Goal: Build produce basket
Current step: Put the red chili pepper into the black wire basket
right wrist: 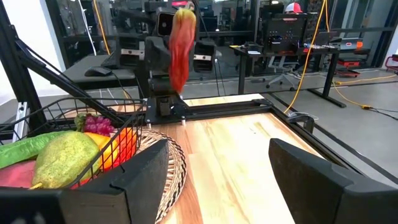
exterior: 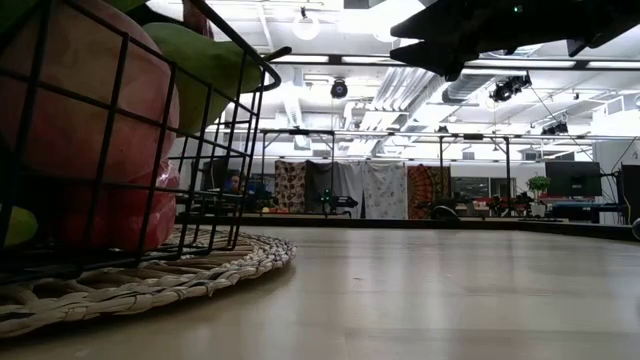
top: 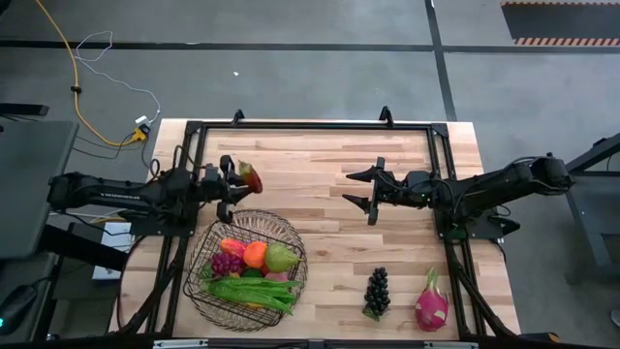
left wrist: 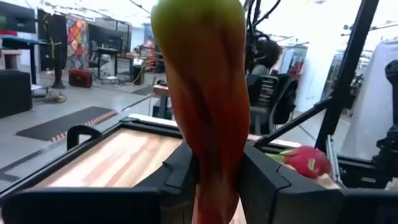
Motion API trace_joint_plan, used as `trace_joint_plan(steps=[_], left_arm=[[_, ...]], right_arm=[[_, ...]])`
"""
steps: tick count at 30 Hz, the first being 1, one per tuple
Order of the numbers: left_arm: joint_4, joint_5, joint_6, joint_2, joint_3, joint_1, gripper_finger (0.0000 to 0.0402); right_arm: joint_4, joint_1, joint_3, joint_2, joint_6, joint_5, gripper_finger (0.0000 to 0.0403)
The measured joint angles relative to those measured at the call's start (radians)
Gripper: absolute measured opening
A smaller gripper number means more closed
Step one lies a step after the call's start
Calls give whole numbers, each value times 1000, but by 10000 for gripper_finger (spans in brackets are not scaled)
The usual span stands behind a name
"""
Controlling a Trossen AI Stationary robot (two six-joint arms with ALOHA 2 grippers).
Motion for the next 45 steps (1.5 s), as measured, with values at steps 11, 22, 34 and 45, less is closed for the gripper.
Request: trace_joint_plan(steps=[11, 22, 34, 45], left_arm=[[13, 41, 3, 0, 0, -28, 82], [13, 55, -13, 3, 0, -27, 82], [133, 384, 59, 4, 1, -238, 82], [-246, 69, -67, 5, 93, -487, 104]], right_arm=[[0, 0, 0, 0, 3, 0, 268], [0, 0, 0, 0, 0, 0, 268], [0, 0, 0, 0, -18, 0, 268], [-3, 0, 0, 0, -16, 0, 268]])
